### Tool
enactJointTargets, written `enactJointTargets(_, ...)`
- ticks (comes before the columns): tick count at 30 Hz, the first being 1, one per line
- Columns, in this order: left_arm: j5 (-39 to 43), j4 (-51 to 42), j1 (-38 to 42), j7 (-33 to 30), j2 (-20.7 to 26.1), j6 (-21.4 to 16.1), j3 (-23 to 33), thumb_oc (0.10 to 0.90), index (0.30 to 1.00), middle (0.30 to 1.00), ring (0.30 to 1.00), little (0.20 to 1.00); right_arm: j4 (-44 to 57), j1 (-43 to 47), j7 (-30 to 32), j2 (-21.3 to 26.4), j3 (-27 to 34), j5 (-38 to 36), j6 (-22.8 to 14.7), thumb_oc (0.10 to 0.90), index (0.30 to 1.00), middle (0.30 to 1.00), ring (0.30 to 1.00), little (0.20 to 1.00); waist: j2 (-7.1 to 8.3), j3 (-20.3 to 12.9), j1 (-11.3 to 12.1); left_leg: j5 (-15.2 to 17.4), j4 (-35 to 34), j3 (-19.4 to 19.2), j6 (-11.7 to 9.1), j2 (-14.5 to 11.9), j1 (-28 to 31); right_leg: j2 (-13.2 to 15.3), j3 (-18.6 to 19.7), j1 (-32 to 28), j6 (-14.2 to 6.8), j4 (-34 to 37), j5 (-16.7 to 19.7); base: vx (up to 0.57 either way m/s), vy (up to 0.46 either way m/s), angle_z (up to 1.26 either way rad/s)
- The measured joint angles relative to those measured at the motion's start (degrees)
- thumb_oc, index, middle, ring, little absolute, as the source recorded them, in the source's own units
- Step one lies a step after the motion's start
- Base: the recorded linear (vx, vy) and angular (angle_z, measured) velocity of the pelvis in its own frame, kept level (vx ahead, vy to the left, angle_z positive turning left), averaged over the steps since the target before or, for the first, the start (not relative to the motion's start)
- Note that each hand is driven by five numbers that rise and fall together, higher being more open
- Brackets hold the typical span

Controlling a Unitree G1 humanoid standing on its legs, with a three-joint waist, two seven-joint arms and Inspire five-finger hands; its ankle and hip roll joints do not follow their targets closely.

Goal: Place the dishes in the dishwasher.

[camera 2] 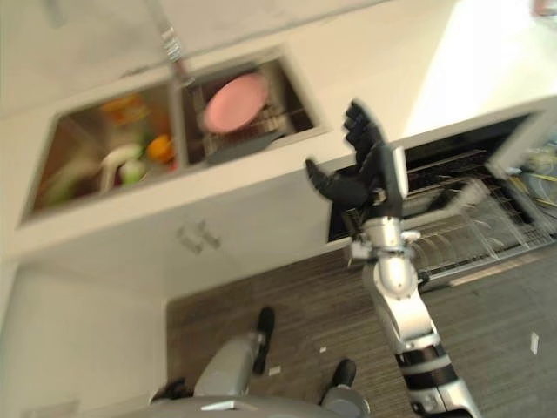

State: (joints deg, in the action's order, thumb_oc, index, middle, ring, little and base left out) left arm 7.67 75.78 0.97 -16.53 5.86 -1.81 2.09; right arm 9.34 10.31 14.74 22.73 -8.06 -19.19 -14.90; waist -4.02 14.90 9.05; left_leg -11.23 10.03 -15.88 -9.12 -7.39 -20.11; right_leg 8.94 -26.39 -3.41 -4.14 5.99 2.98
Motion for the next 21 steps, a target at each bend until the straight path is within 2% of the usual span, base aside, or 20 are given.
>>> enactJointTargets(1, -0.2, 0.5, -1.2, -0.1, 0.7, 0.1, 0.7, 0.800, 0.900, 0.900, 0.900, 0.900, 1.5, 0.2, -0.5, 0.0, -0.3, 2.2, -0.1, 0.800, 0.900, 0.900, 0.900, 0.900, 2.43, -0.1, 1.4, 5.2, -0.6, -2.0, 2.6, -0.4, 2.9, 1.3, 0.7, 0.5, -0.2, -0.1, -0.1, 0.25, 0.233, -0.11)
enactJointTargets(2, -1.1, 0.7, -4.3, -0.4, 1.8, 1.2, 1.2, 0.800, 0.900, 0.900, 0.900, 0.900, 2.4, -0.2, -0.5, -0.5, -0.6, 4.3, -0.5, 0.800, 0.900, 0.900, 0.900, 0.900, 4.49, 0.1, 0.8, 6.3, -6.2, 1.3, 2.4, 1.6, 11.0, 1.9, 2.5, -1.1, -1.2, -0.4, 0.2, 0.36, 0.446, -0.11)
enactJointTargets(3, -1.8, 1.1, -5.8, -0.3, 1.6, 1.6, 0.6, 0.800, 0.900, 0.900, 0.900, 0.900, 2.4, -0.9, -0.3, -0.8, 0.3, 4.8, -0.7, 0.800, 0.900, 0.900, 0.900, 0.900, 4.71, -0.2, 0.0, 6.5, -12.1, 3.4, 4.7, 3.4, 17.0, 2.3, 2.5, -2.4, -2.7, -0.7, -0.1, 0.32, 0.497, 0.06)
enactJointTargets(4, -3.0, 1.8, -5.5, 0.1, 2.9, 2.4, -0.1, 0.800, 0.900, 0.900, 0.900, 0.900, 2.5, -2.5, 0.2, -3.1, 1.9, 5.8, -0.8, 0.800, 0.900, 0.900, 0.900, 0.900, 6.54, -0.1, 0.0, 7.2, -14.8, 4.3, 6.7, 5.9, 19.2, 4.2, 2.3, -2.4, -4.3, -2.6, 0.0, 0.22, 0.458, 0.01)
enactJointTargets(5, -4.0, 2.9, -4.7, 0.4, 3.2, 2.8, -1.0, 0.800, 0.900, 0.900, 0.900, 0.900, 2.3, -3.0, 0.6, -4.8, 2.7, 5.7, -0.8, 0.800, 0.900, 0.900, 0.900, 0.900, 6.56, 0.2, -0.1, 7.2, -15.6, 4.4, 8.8, 6.6, 19.9, 6.1, 3.1, 0.4, -5.0, -9.7, -2.1, 0.17, 0.358, -0.01)
enactJointTargets(6, -5.3, 2.9, -4.0, 0.6, 2.9, 3.2, -2.0, 0.800, 0.900, 0.900, 0.900, 0.900, 2.1, -3.4, 1.6, -7.2, 3.2, 5.6, -0.8, 0.800, 0.900, 0.900, 0.900, 0.900, 5.31, 0.5, -1.2, 7.0, -15.5, 4.3, 10.1, 6.3, 20.9, 8.7, 4.1, 5.3, -4.7, -21.4, -2.7, 0.19, 0.322, -0.05)
enactJointTargets(7, -6.4, 2.2, -4.0, 0.6, 2.9, 3.2, -3.3, 0.800, 0.900, 0.900, 0.900, 0.900, 2.1, -3.8, 2.7, -8.7, 2.4, 5.3, -0.7, 0.800, 0.900, 0.900, 0.900, 0.900, 4.68, 0.2, -3.2, 7.2, -15.3, 4.5, 11.2, 6.6, 21.7, 10.7, 5.6, 9.5, -3.5, -30.7, -0.8, 0.12, 0.203, -0.01)
enactJointTargets(8, -7.5, 1.4, -3.9, 0.6, 3.5, 3.1, -3.6, 0.800, 0.900, 0.900, 0.900, 0.900, 2.3, -3.9, 2.8, -8.4, 0.2, 5.3, -0.6, 0.800, 0.900, 0.900, 0.900, 0.900, 4.52, 0.2, -4.9, 7.8, -15.2, 4.5, 12.4, 7.3, 23.2, 12.5, 7.9, 13.4, -4.1, -38.2, 1.6, 0.23, 0.221, -0.04)
enactJointTargets(9, -8.3, 0.8, -3.3, 0.6, 4.4, 3.1, -3.6, 0.800, 0.900, 0.900, 0.900, 0.900, 3.1, -4.1, 2.3, -7.3, -1.4, 5.6, -0.6, 0.800, 0.900, 0.900, 0.900, 0.900, 4.43, 0.2, -5.7, 8.6, -15.2, 4.3, 13.4, 7.5, 24.1, 11.8, 12.1, 16.9, -5.0, -44.0, 0.5, 0.15, 0.128, -0.02)
enactJointTargets(10, -8.3, -0.5, -1.7, 0.4, 5.3, 2.8, -4.3, 0.800, 0.900, 0.900, 0.900, 0.900, 4.7, -4.7, 1.5, -6.0, -2.4, 5.8, -0.7, 0.800, 0.900, 0.900, 0.900, 0.900, 4.43, -0.1, -6.9, 9.3, -15.0, 4.6, 14.1, 7.7, 24.5, 8.9, 16.1, 20.0, -5.7, -45.8, -0.9, 0.25, 0.185, -0.04)
enactJointTargets(11, -8.4, -0.9, -0.4, 0.2, 6.2, 2.3, -4.5, 0.800, 0.900, 0.900, 0.900, 0.900, 6.9, -5.5, 0.8, -4.7, -3.2, 5.9, -0.7, 0.800, 0.900, 0.900, 0.900, 0.900, 4.25, 0.0, -6.9, 9.6, -15.1, 4.5, 14.1, 8.0, 24.7, 6.4, 18.9, 22.4, -6.0, -46.8, -2.0, 0.15, 0.065, 0.25)
enactJointTargets(12, -8.4, -1.8, 1.1, 0.2, 7.0, 2.2, -5.1, 0.800, 0.900, 0.900, 0.900, 0.900, 8.2, -6.4, -0.2, -4.0, -3.3, 7.0, -0.8, 0.800, 0.900, 0.900, 0.900, 0.900, 4.15, 0.0, -8.9, 9.9, -15.1, 5.3, 14.3, 8.1, 25.5, 3.7, 19.6, 24.0, -5.9, -45.9, -3.1, 0.22, 0.048, 0.33)
enactJointTargets(13, -8.4, -2.5, 2.3, -0.1, 7.4, 1.6, -5.5, 0.800, 0.900, 0.900, 0.900, 0.900, 9.2, -7.0, -0.5, -3.5, -3.2, 7.3, -0.8, 0.800, 0.900, 0.900, 0.900, 0.900, 3.68, -0.2, -10.0, 10.6, -15.1, 5.7, 14.4, 8.3, 26.1, 2.1, 17.6, 25.3, -5.4, -43.9, -3.5, 0.18, -0.029, 0.35)
enactJointTargets(15, -8.4, -3.1, 3.7, -0.4, 7.7, 1.0, -5.9, 0.800, 0.900, 0.900, 0.900, 0.900, 9.7, -7.0, -0.4, -3.5, -3.1, 7.9, -0.8, 0.800, 0.900, 0.900, 0.900, 0.900, 3.86, -0.4, -10.7, 11.2, -15.1, 5.8, 14.0, 9.7, 27.8, 1.1, 14.8, 25.3, -4.9, -38.0, -3.4, 0.26, -0.146, 0.19)
enactJointTargets(16, -8.4, -3.8, 4.4, -0.5, 7.3, 0.8, -5.9, 0.800, 0.900, 0.900, 0.900, 0.900, 9.7, -7.0, -0.3, -3.1, -2.6, 7.9, -0.8, 0.800, 0.900, 0.900, 0.900, 0.900, 3.83, -0.9, -11.9, 11.8, -15.1, 7.1, 13.1, 10.9, 28.3, 0.3, 14.3, 24.7, -4.9, -32.8, -3.4, 0.30, -0.191, 0.50)
enactJointTargets(17, -8.3, -3.6, 5.4, -0.4, 6.6, 0.9, -5.6, 0.800, 0.900, 0.900, 0.900, 0.900, 9.5, -7.0, -0.1, -2.7, -1.9, 7.9, -0.9, 0.800, 0.900, 0.900, 0.900, 0.900, 4.13, -1.9, -12.6, 12.8, -15.0, 9.0, 11.6, 11.9, 28.5, -1.4, 17.2, 24.2, -4.9, -27.6, -3.4, 0.17, -0.101, 0.80)
enactJointTargets(18, -8.3, -3.3, 6.4, -0.5, 6.0, 0.9, -5.7, 0.800, 0.900, 0.900, 0.900, 0.900, 9.5, -7.1, 0.6, -2.5, -1.3, 7.9, -0.9, 0.800, 0.900, 0.900, 0.900, 0.900, 4.22, -2.5, -13.5, 12.9, -15.0, 10.6, 11.4, 12.6, 28.5, -3.7, 22.0, 22.3, -4.6, -20.7, -3.1, 0.24, -0.137, 0.64)
enactJointTargets(20, -8.3, -3.3, 6.4, -0.5, 5.9, 0.9, -5.7, 0.800, 0.900, 0.900, 0.900, 0.900, 9.5, -7.1, 0.6, -2.5, -1.2, 7.9, -0.9, 0.800, 0.900, 0.900, 0.900, 0.900, 4.26, -2.6, -13.7, 12.9, -15.0, 10.7, 11.4, 12.7, 28.6, -3.9, 22.4, 22.1, -4.5, -20.0, -3.0, 0.18, -0.107, 0.42)
enactJointTargets(21, -8.3, -3.4, 6.1, -0.5, 4.8, 0.6, -6.2, 0.800, 0.900, 0.900, 0.900, 0.900, 9.0, -7.0, 1.2, -2.5, 0.1, 7.9, -0.9, 0.800, 0.900, 0.900, 0.900, 0.900, 3.73, -2.9, -13.5, 13.1, -15.1, 11.3, 11.4, 13.0, 29.8, -6.3, 22.1, 18.3, -2.5, -15.0, -1.3, 0.13, -0.076, 0.51)
